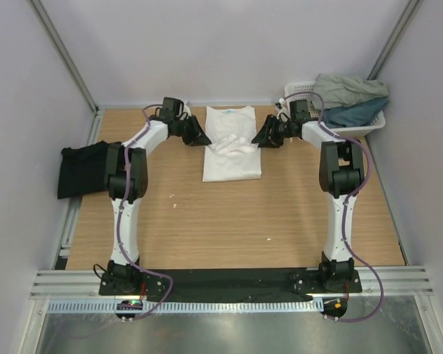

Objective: Fold and stack the t-shirts
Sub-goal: Fold the tshirt

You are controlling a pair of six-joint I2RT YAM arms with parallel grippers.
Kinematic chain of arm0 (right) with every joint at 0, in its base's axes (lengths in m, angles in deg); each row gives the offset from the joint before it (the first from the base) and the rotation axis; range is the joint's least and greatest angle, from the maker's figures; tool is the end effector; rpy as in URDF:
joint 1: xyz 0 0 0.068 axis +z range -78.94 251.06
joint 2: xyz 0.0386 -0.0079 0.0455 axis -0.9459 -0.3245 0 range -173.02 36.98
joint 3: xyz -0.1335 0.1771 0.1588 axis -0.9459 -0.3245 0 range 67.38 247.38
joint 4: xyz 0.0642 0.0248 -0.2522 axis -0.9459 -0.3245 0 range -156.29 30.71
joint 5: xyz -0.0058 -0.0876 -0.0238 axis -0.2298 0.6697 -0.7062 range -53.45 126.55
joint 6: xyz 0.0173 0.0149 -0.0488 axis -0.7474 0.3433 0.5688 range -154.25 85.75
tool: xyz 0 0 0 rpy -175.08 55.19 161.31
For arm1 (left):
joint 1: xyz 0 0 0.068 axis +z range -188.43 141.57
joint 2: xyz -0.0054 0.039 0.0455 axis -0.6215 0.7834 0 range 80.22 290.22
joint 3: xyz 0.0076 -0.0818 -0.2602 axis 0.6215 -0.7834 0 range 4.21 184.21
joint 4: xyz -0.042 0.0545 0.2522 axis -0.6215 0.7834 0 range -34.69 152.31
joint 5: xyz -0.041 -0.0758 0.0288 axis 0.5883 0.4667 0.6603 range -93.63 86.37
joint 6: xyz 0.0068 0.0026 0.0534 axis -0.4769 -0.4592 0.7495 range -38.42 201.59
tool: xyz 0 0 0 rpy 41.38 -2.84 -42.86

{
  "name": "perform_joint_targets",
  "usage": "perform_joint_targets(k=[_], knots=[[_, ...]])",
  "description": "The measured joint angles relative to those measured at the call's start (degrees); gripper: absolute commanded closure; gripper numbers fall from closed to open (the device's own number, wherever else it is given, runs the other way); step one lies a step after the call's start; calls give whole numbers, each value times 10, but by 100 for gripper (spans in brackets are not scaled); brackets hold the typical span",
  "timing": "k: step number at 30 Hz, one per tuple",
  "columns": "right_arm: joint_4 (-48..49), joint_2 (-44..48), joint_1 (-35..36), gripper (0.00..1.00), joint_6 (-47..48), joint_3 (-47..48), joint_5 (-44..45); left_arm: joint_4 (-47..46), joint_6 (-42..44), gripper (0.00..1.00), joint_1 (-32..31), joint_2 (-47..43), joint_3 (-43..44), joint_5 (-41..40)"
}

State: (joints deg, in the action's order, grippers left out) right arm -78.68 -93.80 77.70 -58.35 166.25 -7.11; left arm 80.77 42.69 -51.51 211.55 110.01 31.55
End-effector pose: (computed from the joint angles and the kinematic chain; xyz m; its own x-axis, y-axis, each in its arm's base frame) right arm 0.4884 0.0815 0.1570 -0.9169 0.1907 -0.3507 -0.1511 0.6473 0.7471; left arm 0.4884 -0.1345 0.1803 -0.9271 -0.3114 -0.2088 -0.0562 0.6661 -0.7438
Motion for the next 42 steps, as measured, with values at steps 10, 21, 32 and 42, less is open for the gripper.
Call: perform_joint_targets(k=[10,21,32,42], knots=[[-57,168,-19,47,46,-58,15,21,37,29,0,-96,-24,-17],[-77,259,-23,46,51,-306,-6,109,84,31,16,-193,-257,10],[-41,230,2,50,25,-275,-60,98,47,38,22,-147,-253,85],[-4,167,36,50,12,-232,-90,-3,-42,41,8,-80,-173,156]])
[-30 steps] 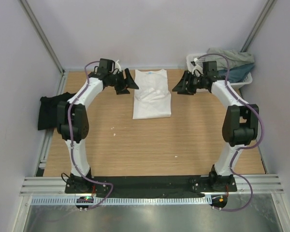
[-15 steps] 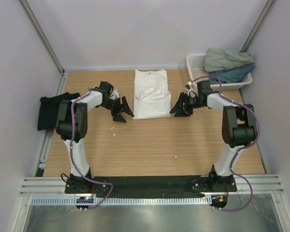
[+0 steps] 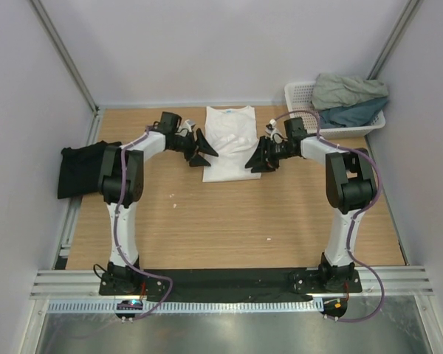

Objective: Fold and stack the t-shirts
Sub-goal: Fold the tshirt

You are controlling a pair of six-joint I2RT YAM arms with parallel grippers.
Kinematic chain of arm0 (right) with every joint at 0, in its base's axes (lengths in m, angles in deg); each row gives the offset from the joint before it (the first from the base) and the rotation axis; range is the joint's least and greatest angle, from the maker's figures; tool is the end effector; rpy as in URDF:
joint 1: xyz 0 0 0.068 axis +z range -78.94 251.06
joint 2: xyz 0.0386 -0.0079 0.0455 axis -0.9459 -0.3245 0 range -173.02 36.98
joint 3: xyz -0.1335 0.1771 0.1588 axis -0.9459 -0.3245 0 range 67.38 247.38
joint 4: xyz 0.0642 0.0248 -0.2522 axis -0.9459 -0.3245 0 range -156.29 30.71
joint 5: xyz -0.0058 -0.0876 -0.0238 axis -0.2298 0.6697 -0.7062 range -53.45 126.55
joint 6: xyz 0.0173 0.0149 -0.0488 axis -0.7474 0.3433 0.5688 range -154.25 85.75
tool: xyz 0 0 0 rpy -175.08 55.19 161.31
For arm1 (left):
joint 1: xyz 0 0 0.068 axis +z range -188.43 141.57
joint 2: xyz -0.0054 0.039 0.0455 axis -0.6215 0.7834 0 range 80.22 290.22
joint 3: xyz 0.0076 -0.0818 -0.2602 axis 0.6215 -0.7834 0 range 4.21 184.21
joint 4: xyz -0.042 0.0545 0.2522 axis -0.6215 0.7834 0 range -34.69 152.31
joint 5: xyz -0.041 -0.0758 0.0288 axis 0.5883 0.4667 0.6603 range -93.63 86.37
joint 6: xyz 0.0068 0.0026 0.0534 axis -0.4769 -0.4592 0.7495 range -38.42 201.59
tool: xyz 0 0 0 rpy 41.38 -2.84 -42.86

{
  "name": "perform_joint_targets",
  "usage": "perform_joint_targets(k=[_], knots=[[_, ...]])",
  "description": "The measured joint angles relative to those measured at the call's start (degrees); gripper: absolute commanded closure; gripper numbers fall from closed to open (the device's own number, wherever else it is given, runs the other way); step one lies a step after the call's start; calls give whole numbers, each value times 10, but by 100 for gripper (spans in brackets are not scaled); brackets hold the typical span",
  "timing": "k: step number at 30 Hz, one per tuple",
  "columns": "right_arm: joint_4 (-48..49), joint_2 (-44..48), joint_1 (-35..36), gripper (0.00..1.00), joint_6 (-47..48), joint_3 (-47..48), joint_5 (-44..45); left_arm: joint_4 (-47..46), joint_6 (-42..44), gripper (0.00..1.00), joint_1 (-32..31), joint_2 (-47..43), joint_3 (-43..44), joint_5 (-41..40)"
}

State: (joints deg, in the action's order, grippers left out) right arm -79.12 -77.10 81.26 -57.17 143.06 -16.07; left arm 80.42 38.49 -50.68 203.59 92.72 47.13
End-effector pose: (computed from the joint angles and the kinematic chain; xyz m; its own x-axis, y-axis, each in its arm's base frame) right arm 0.3959 0.0999 0.1681 -0.9729 0.0652 -0.2218 -0.1523 0.5408 0.8272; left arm 0.4328 -0.1222 0.1597 -0.9683 -0.2319 0.0926 -0.2033 0.5168 -0.8316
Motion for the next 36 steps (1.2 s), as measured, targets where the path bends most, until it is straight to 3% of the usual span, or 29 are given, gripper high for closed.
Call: perform_joint_targets(k=[5,9,25,36], knots=[[-31,-33,-3,50,32,52,2,-85,-57,41,-36,78,76,33],[-43,-30,-14,49,55,76,2,-129,-91,41,-62,107,90,46],[-161,-4,-28,48,268,32,22,-158,-125,42,-61,135,70,50],[-149,-34,-29,48,300,29,35,-162,-125,43,-62,135,69,50]])
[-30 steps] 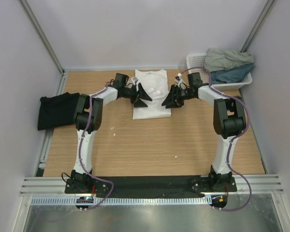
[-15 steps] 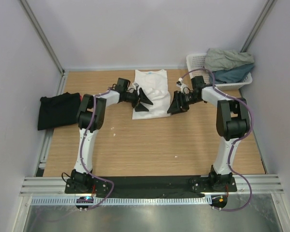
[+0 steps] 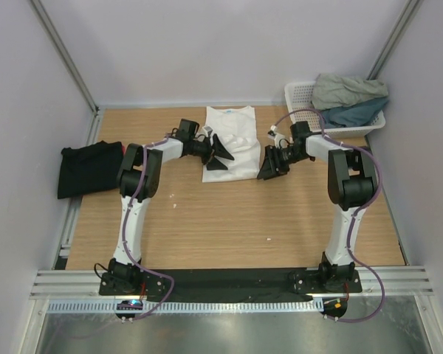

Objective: Fold and stack the t-shirts
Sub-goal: Fold the tshirt

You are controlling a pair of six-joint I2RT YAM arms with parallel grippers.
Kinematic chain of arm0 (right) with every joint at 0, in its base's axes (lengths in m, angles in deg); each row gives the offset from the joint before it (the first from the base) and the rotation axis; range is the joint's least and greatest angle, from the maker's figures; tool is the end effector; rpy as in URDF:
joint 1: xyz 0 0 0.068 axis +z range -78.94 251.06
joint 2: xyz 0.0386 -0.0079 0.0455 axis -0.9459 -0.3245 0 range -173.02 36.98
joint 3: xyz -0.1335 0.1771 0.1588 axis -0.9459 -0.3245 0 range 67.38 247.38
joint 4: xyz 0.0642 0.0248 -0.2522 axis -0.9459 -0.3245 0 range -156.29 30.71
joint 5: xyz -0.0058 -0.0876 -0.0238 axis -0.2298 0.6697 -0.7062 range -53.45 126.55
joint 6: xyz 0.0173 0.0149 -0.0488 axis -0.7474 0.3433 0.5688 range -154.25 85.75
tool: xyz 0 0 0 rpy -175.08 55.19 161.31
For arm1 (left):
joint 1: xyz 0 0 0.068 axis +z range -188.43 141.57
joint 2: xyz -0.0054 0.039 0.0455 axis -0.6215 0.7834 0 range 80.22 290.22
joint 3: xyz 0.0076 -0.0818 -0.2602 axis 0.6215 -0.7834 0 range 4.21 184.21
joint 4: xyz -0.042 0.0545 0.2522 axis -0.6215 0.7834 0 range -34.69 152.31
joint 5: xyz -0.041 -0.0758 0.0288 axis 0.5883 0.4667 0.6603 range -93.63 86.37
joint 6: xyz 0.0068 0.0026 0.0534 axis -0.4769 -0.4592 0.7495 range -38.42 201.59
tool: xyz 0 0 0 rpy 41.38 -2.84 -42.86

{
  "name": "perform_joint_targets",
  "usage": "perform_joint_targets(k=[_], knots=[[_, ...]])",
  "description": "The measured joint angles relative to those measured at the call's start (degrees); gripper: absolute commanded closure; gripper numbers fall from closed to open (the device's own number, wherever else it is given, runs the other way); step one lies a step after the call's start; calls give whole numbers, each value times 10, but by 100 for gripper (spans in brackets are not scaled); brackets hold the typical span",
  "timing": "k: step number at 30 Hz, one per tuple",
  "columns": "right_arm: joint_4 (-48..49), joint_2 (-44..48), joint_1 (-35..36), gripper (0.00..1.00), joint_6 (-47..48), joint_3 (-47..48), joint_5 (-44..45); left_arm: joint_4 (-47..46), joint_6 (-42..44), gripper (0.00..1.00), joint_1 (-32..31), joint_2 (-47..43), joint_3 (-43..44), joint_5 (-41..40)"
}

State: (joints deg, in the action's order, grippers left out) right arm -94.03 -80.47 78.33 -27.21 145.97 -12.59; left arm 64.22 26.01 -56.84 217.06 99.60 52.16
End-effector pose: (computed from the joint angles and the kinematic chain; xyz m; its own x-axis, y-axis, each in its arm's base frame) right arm 0.3910 0.0770 0.1474 -0.9083 -0.1967 -0.3691 -0.4089 0.6024 0.6855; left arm 0.4613 -0.1845 0.1046 -0.9725 -0.1650 0.1646 -0.2192 0.4079 -0.8863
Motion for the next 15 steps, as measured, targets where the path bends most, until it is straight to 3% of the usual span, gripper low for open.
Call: perform_joint_targets(k=[15], knots=[[21,-21,0,49,-9,61,-6,-6,0,43,0,0,-7,9]])
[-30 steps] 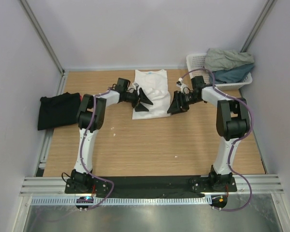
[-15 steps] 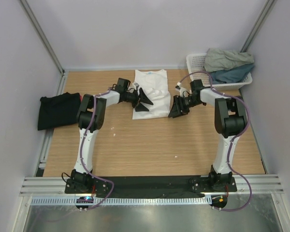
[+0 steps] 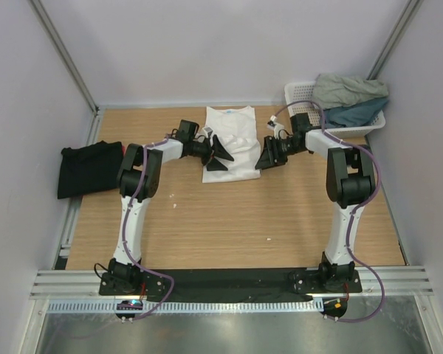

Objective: Fold and stack the t-shirts
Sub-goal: Fold the tshirt

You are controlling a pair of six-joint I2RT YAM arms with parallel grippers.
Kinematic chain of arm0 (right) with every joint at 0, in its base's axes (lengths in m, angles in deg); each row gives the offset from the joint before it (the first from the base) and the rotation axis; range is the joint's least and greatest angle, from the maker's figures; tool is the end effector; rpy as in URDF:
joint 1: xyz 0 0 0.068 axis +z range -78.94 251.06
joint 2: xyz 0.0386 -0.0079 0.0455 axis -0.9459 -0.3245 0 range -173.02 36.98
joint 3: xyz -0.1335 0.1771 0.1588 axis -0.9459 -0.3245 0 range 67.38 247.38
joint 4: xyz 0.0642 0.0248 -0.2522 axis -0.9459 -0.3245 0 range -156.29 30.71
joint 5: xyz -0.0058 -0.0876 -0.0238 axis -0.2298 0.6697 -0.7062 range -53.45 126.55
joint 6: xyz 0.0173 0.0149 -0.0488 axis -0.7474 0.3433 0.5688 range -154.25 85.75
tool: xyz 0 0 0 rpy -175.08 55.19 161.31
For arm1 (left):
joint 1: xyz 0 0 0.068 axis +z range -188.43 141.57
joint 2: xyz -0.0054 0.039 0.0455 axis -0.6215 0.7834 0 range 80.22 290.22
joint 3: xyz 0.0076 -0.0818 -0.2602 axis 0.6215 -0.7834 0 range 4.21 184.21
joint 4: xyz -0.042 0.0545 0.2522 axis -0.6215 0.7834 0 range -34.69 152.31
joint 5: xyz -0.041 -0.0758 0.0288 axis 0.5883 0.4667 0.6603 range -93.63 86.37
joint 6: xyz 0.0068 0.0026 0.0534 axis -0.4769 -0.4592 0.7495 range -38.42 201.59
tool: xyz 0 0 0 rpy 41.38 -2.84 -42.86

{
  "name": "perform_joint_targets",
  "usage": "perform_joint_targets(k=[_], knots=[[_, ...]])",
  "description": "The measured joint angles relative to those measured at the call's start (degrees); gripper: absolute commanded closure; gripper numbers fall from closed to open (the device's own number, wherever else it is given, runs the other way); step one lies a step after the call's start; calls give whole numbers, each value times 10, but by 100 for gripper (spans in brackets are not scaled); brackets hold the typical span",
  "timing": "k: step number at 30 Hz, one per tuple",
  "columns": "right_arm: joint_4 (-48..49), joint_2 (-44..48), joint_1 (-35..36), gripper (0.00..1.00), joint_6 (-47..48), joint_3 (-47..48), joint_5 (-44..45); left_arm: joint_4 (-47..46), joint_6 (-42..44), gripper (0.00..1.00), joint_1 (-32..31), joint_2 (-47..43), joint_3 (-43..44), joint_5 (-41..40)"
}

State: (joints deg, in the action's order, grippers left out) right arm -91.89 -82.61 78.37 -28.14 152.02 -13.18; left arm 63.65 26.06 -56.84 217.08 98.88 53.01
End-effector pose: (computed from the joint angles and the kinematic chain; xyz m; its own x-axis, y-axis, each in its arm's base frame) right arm 0.4157 0.0807 0.1622 -0.8720 -0.1812 -0.4547 -0.4666 0.5882 0.6605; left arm 0.4593 -0.1842 0.1018 -0.9731 -0.1538 0.1716 -0.2202 0.4013 -0.8891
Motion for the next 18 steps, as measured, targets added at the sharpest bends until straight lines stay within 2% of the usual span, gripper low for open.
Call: perform_joint_targets(k=[13,16,17,18], knots=[[26,-36,39,49,-27,4,-21,0,0,43,0,0,0,0],[28,-38,46,55,-38,4,-25,0,0,43,0,0,0,0],[28,-38,47,63,-42,4,-28,0,0,43,0,0,0,0],[28,-38,46,67,-45,3,-31,0,0,43,0,0,0,0]])
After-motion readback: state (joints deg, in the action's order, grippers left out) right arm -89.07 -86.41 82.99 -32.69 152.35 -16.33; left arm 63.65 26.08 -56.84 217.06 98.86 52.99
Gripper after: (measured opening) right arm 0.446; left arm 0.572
